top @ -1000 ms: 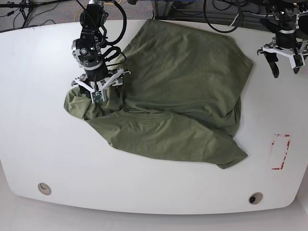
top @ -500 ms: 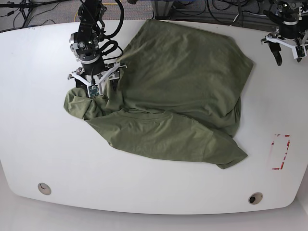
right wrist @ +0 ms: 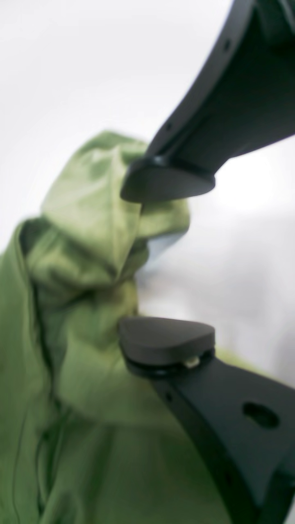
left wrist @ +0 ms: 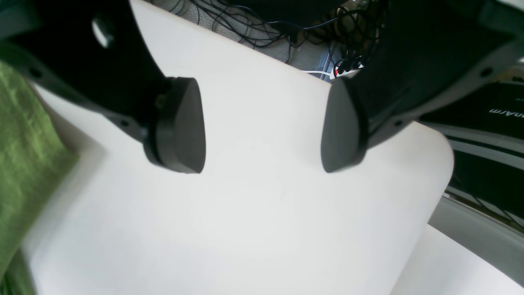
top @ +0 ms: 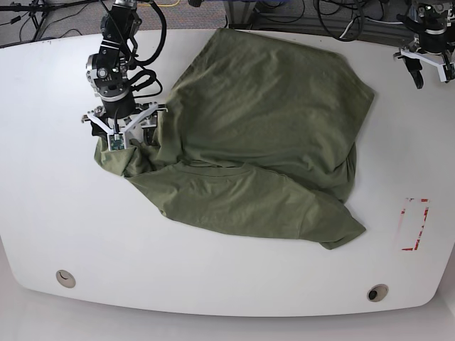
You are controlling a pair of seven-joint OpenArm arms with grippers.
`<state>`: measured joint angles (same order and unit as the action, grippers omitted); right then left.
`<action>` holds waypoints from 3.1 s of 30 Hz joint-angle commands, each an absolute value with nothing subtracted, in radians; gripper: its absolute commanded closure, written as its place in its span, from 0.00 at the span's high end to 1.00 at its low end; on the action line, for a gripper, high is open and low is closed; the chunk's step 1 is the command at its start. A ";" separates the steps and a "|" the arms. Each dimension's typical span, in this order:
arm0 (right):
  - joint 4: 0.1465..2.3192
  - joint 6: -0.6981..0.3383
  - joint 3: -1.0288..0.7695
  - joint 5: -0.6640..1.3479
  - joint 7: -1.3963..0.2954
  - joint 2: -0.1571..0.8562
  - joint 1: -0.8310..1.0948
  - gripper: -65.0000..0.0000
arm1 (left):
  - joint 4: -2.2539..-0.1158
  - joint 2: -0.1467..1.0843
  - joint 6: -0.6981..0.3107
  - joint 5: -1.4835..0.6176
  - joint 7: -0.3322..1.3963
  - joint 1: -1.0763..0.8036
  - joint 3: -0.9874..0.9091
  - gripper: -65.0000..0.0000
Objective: Fold the T-shirt properly
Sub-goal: 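Lift the held sleeve and pull it away from the shirt body, then drag the held fabric along the shirt side to spread it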
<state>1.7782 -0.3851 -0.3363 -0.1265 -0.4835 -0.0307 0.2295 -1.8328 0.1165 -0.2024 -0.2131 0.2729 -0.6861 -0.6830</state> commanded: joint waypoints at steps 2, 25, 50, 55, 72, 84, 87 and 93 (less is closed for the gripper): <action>1.779 -0.394 -0.326 -0.135 -0.468 -0.027 0.185 0.63 | -1.863 0.120 -0.194 -0.207 0.268 -0.687 -0.692 0.62; 1.762 -0.399 -0.305 -0.129 -0.468 -0.031 0.096 0.65 | -1.888 0.081 -0.199 -0.197 0.270 -0.660 -0.630 0.62; 1.580 -0.534 -0.456 -0.132 -0.475 -0.029 -0.116 0.68 | -1.893 0.104 -0.213 -0.196 0.271 -0.671 -0.628 0.63; 1.503 -0.547 -0.465 -0.122 -0.465 -0.023 -0.116 0.67 | -1.898 0.109 -0.225 -0.195 0.272 -0.673 -0.628 0.63; 1.447 -0.569 -0.460 -0.127 -0.472 -0.016 -0.121 0.68 | -1.907 0.102 -0.221 -0.200 0.270 -0.667 -0.620 0.63; 1.350 -0.556 -0.459 -0.104 -0.461 -0.007 -0.130 0.62 | -1.907 0.102 -0.227 -0.197 0.273 -0.673 -0.628 0.64; 1.336 -0.554 -0.463 -0.107 -0.461 -0.006 -0.132 0.56 | -1.909 0.102 -0.225 -0.197 0.273 -0.675 -0.630 0.64; 1.325 -0.557 -0.466 -0.112 -0.460 -0.001 -0.129 0.36 | -1.909 0.102 -0.223 -0.195 0.272 -0.675 -0.628 0.64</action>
